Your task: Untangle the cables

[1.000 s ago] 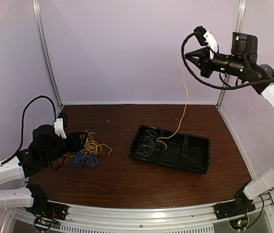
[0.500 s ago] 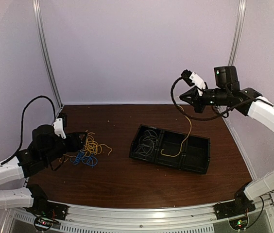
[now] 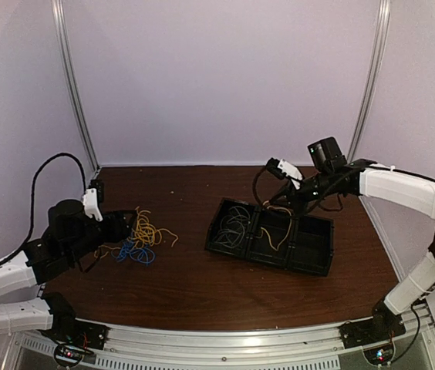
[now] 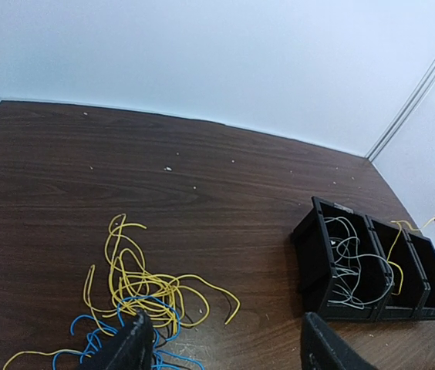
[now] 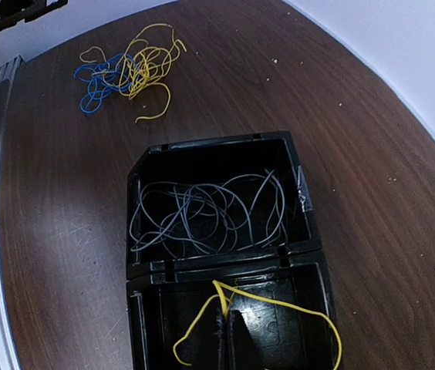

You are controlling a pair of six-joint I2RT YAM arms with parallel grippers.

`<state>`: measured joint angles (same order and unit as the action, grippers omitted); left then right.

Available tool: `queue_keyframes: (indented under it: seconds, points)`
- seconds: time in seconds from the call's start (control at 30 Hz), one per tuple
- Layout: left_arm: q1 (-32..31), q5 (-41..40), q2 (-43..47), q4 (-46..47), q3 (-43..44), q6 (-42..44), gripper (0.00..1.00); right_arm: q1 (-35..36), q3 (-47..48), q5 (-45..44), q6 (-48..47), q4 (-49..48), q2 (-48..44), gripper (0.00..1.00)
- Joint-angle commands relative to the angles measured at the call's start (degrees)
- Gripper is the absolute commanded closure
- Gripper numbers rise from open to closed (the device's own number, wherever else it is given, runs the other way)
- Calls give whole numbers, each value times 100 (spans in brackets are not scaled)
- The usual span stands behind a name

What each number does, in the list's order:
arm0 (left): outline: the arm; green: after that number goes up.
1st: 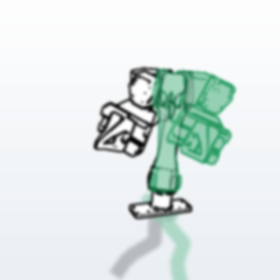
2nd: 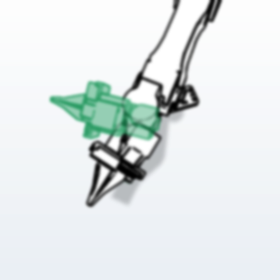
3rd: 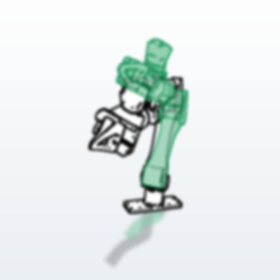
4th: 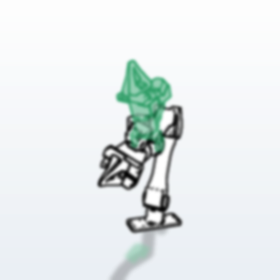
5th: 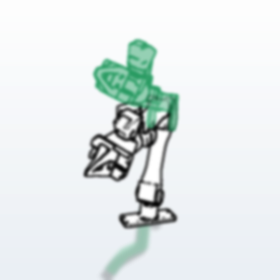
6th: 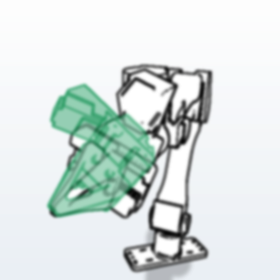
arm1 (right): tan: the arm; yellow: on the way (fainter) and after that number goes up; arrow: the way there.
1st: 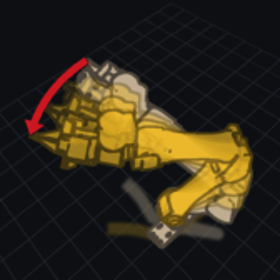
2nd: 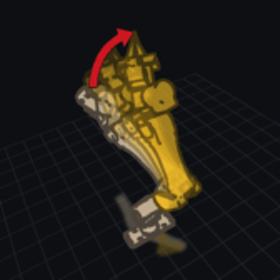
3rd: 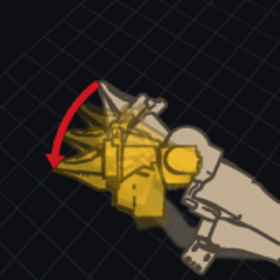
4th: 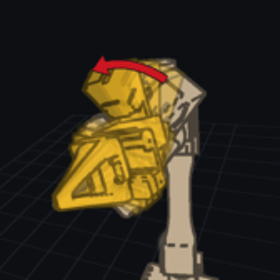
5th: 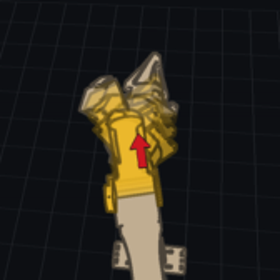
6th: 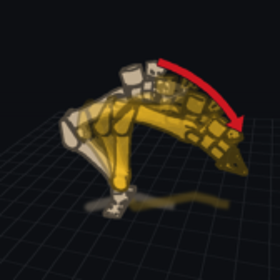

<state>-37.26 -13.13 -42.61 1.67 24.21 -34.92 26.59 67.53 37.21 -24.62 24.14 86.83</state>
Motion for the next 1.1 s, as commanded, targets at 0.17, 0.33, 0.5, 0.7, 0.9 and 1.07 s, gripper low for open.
queue_keyframes:
  seconds: [0.17,0.33,0.5,0.7,0.9,1.07]
  points:
    - [-27,-144,210,-26,-112,-33,33,-19,-279,281,-330,318,541,100]
    - [-27,-172,218,-14,-131,-32,33,81,-363,289,-533,853,476,100]
    - [-27,-176,207,34,-141,-33,33,428,-457,414,-844,1562,304,100]
    - [-27,-163,169,85,-173,-28,33,620,-574,327,-647,1443,-26,100]
    - [-27,-108,212,52,-146,-42,33,331,-282,117,-437,1315,649,100]
    - [-27,-217,462,-135,-119,-6,33,294,-137,-354,-248,1019,1020,100]
